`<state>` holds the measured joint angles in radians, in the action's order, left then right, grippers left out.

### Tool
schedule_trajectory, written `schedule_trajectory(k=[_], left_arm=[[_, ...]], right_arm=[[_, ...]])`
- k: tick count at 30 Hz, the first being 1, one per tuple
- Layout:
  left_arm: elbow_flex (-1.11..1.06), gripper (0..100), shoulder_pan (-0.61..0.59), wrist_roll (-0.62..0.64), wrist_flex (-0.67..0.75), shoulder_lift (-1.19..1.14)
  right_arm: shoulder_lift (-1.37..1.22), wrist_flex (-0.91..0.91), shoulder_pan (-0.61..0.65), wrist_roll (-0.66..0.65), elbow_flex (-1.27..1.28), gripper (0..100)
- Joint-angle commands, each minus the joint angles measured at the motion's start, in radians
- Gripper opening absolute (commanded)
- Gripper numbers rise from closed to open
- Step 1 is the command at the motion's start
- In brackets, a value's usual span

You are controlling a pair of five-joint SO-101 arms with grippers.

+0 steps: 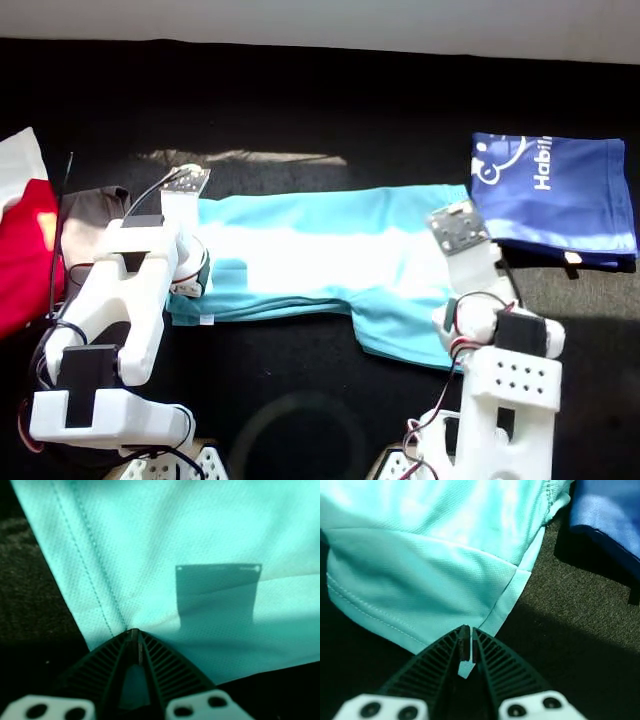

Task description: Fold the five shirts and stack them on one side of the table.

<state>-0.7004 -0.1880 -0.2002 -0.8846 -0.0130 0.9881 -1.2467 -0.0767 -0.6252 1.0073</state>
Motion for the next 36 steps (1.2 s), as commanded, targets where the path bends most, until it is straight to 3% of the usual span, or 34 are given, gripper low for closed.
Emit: schedule_trajectory(k=[1,5,11,18,25,32,34,36], left_arm=[[0.001,1,-0.024,-0.008,0.034,-0.004],[0.001,1,-0.024,-0.008,0.034,-0.004],[0.001,1,-0.024,-0.008,0.034,-0.004],[0.001,1,-0.024,-0.008,0.034,-0.004],[0.001,1,-0.024,-0.008,0.034,-0.004],[0.001,1,-0.024,-0.008,0.034,-0.004],[0.001,1,-0.024,-0.008,0.034,-0.004],[0.001,1,-0.024,-0.008,0.034,-0.004]], right_arm=[[0.099,-0.096,0.154,-0.005,0.038,11.4],[0.104,-0.077,0.263,-0.008,0.216,21.7],[0.101,0.024,0.321,-0.044,0.328,22.2],[0.099,0.117,0.314,-0.155,0.473,22.4],[0.099,0.265,0.312,-0.155,0.568,22.4],[0.099,0.312,0.222,-0.215,0.575,22.0],[0.099,0.309,0.189,-0.242,0.575,19.0],[0.099,0.309,0.16,-0.244,0.572,9.4]])
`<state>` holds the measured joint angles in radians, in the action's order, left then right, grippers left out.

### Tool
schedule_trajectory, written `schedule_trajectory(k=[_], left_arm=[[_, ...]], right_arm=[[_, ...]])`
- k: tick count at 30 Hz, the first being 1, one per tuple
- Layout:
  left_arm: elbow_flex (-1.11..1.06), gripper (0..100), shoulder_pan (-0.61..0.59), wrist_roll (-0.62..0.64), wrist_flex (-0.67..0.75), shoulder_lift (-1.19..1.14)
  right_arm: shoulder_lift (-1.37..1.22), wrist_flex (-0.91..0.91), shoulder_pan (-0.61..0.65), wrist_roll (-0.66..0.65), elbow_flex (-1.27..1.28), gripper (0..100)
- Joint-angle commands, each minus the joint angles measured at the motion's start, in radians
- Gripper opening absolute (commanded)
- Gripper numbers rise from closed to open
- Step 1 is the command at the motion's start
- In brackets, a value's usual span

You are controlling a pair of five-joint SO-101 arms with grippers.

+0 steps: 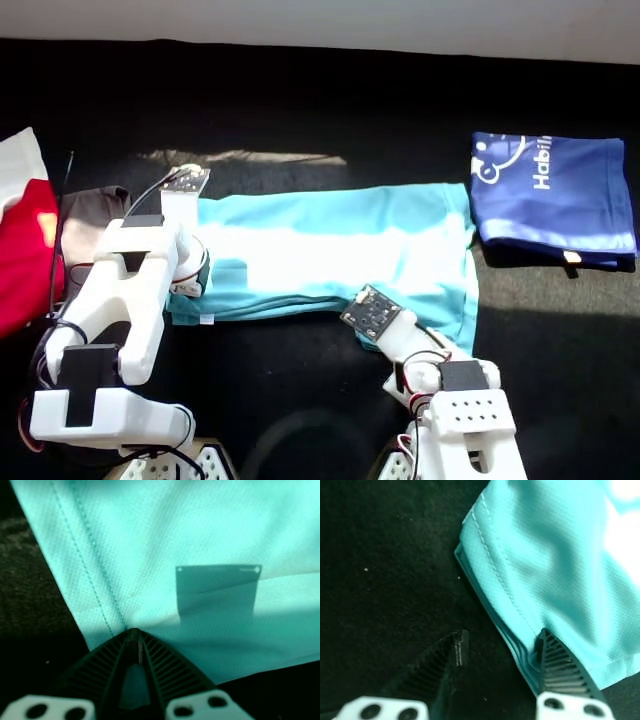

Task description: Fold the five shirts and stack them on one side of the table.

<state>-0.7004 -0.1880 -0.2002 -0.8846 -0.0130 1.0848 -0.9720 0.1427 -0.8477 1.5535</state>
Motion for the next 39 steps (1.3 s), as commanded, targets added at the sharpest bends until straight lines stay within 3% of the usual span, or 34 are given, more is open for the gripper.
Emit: schedule_trajectory(k=[1,2,15,29,36,39], left_arm=[[0.001,1,-0.024,-0.008,0.034,-0.004],[0.001,1,-0.024,-0.008,0.034,-0.004],[0.001,1,-0.024,-0.008,0.034,-0.004],[0.001,1,-0.024,-0.008,0.034,-0.004],[0.001,1,-0.024,-0.008,0.035,-0.004],[0.001,1,-0.024,-0.008,0.035,-0.004]], right_arm=[[0.004,0.035,-0.07,-0.021,0.021,3.3],[0.005,0.035,-0.076,-0.02,0.019,0.0],[0.004,-0.176,-0.077,-0.017,-0.294,0.9],[-0.019,0.252,-0.079,0.051,-0.294,0.8],[-0.394,0.335,-0.081,0.064,-0.53,0.8],[-0.598,0.331,-0.081,0.155,-0.713,0.8]])
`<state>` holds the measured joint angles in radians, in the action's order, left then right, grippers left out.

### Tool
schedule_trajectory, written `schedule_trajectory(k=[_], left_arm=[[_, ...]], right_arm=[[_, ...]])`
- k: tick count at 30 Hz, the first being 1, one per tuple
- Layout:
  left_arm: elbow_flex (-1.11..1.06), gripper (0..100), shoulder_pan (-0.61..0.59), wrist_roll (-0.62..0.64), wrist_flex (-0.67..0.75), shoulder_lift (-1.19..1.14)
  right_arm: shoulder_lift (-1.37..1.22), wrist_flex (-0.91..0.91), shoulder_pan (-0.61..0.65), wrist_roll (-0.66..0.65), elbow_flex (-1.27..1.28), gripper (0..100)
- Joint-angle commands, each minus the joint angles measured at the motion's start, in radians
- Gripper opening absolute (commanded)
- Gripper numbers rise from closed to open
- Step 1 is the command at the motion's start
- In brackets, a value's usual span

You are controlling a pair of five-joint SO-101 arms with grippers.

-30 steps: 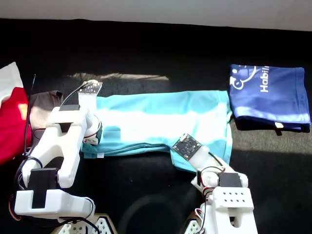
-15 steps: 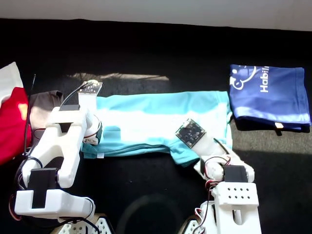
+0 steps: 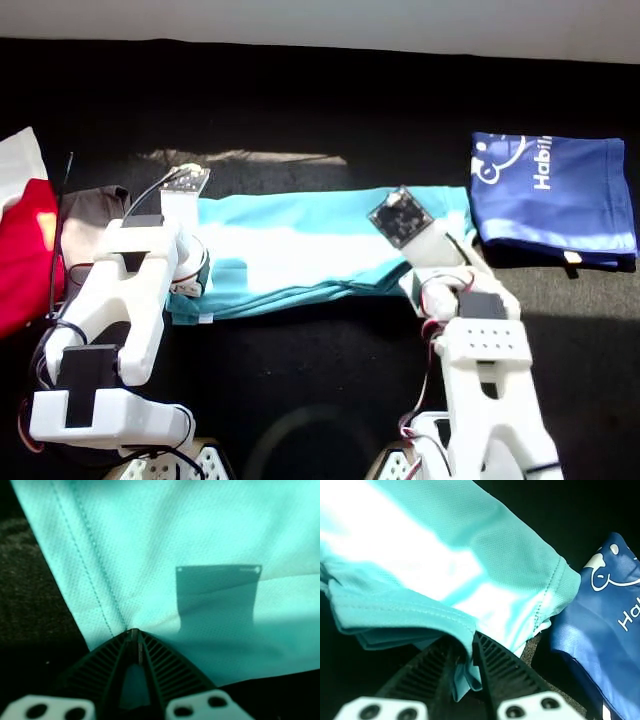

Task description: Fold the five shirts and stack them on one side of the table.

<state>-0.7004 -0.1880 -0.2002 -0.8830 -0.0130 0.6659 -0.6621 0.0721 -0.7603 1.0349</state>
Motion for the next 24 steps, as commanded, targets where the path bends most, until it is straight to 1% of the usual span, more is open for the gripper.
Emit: schedule_trajectory(k=[1,7,11,13,14,18,21,24], left_arm=[[0.001,1,-0.024,-0.008,0.034,-0.004],[-0.001,1,-0.024,-0.008,0.034,-0.004],[-0.001,1,-0.024,-0.008,0.034,-0.004],[-0.001,1,-0.024,-0.008,0.034,-0.004],[-0.001,1,-0.024,-0.008,0.034,-0.004],[-0.001,1,-0.024,-0.008,0.034,-0.004],[-0.001,1,-0.024,-0.008,0.034,-0.004],[-0.001,1,-0.024,-0.008,0.034,-0.004]], right_arm=[[-0.243,0.015,-0.01,0.086,-0.248,0.8],[-0.568,-0.081,-0.002,0.095,-0.521,0.8],[-0.707,-0.177,0.001,0.098,-0.638,1.3],[-0.74,-0.211,0.001,0.106,-0.682,3.5],[-0.745,-0.219,-0.001,0.133,-0.699,5.9],[-0.746,-0.22,-0.005,0.324,-0.773,14.6],[-0.75,-0.22,-0.002,0.448,-0.82,14.9],[-0.746,-0.22,-0.001,0.512,-0.846,14.9]])
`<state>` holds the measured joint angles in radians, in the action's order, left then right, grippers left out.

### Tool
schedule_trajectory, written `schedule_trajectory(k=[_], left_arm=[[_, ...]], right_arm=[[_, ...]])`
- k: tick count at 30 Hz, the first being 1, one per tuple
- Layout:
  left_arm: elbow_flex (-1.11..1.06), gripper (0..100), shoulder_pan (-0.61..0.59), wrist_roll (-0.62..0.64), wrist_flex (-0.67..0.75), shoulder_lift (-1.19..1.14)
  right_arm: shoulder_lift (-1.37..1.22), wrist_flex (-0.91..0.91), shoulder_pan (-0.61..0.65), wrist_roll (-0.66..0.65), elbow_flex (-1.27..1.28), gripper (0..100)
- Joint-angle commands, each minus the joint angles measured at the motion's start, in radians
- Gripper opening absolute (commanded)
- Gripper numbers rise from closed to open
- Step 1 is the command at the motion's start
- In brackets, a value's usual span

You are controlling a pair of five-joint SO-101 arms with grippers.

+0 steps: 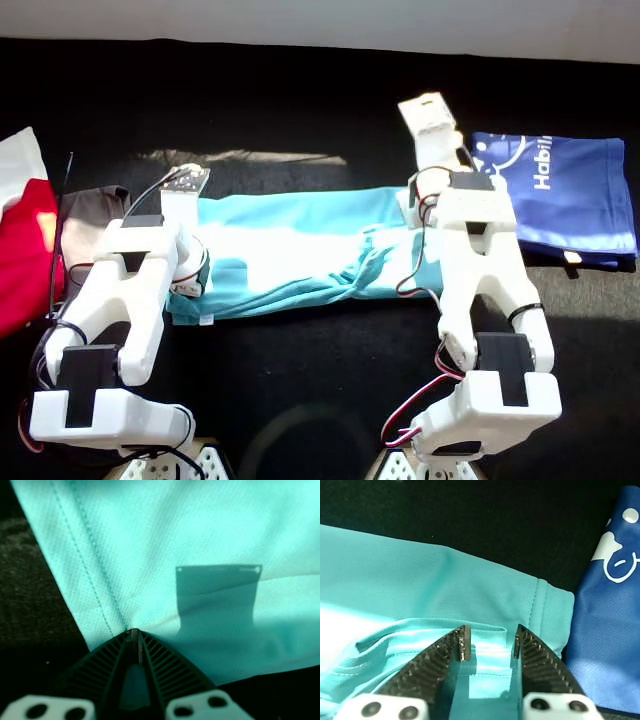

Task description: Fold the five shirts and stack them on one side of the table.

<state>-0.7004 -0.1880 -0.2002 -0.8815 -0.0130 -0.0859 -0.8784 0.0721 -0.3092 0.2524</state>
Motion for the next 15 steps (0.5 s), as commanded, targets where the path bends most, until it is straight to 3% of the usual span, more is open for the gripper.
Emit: schedule_trajectory(k=[1,4,8,15], left_arm=[[-0.001,1,-0.024,-0.008,0.032,-0.004],[-0.001,1,-0.024,-0.008,0.032,-0.004],[-0.001,1,-0.024,-0.008,0.032,-0.004],[-0.001,1,-0.024,-0.008,0.032,-0.004]], right_arm=[[0.007,-0.007,-0.001,0.066,-0.068,14.9],[0.016,-0.047,-0.001,0.063,-0.067,14.2],[0.067,-0.196,0.016,0.063,-0.059,0.5],[0.085,-0.423,0.113,0.061,-0.058,0.6]])
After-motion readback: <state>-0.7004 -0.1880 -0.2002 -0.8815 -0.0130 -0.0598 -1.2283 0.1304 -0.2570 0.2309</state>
